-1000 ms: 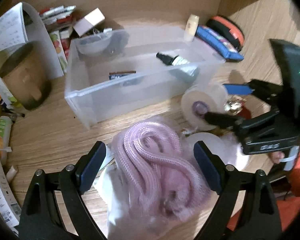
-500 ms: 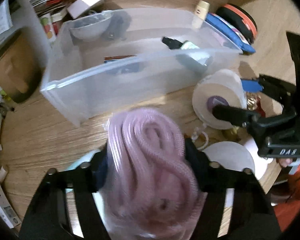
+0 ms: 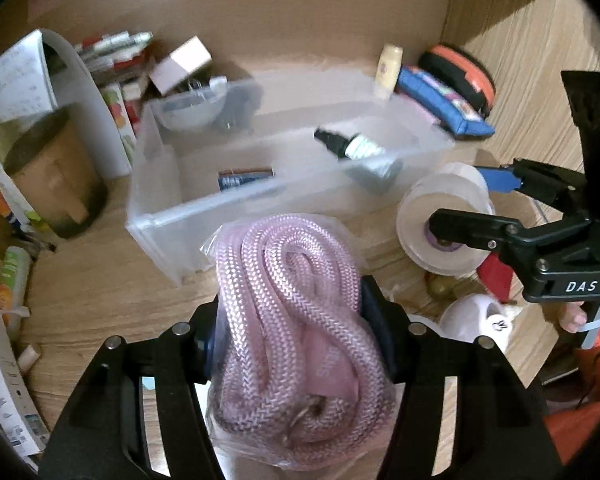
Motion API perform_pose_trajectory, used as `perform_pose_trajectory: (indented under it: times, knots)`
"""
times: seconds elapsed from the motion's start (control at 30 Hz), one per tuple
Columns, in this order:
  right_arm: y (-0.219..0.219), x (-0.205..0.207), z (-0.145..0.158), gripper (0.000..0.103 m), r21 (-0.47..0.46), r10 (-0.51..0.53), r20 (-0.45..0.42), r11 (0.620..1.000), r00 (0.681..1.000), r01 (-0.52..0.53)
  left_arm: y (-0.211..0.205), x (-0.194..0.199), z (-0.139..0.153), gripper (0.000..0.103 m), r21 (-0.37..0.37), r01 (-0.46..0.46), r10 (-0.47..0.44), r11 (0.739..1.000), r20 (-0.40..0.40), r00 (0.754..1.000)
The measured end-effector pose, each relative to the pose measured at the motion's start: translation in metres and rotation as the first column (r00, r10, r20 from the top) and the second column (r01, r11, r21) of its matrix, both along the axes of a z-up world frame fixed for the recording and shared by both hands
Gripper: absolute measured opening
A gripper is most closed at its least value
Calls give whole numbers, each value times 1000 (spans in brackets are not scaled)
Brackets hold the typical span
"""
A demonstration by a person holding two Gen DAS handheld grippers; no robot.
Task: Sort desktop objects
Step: 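Carry the pink rope with the left tool while the right tool carries the jar to the box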
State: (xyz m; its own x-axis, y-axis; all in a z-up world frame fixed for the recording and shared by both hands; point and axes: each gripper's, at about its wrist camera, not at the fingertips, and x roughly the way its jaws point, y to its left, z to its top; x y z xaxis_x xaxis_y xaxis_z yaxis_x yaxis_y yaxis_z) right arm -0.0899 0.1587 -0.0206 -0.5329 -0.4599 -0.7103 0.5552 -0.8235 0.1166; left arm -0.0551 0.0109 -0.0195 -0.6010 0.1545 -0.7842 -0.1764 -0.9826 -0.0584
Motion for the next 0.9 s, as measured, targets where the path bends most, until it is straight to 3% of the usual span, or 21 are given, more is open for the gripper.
perform_pose_trajectory:
  times: [0.5,0.9]
  knots:
    - [4,6,54,66,-63,-27,-112,998,993,20,-20,8,56,59,108,-12,31,994,-177,984]
    - [0,-13,70,66,-88,-38,-139,996,990,26,-40,-21,79,59,157,-20,55,987,-219,974]
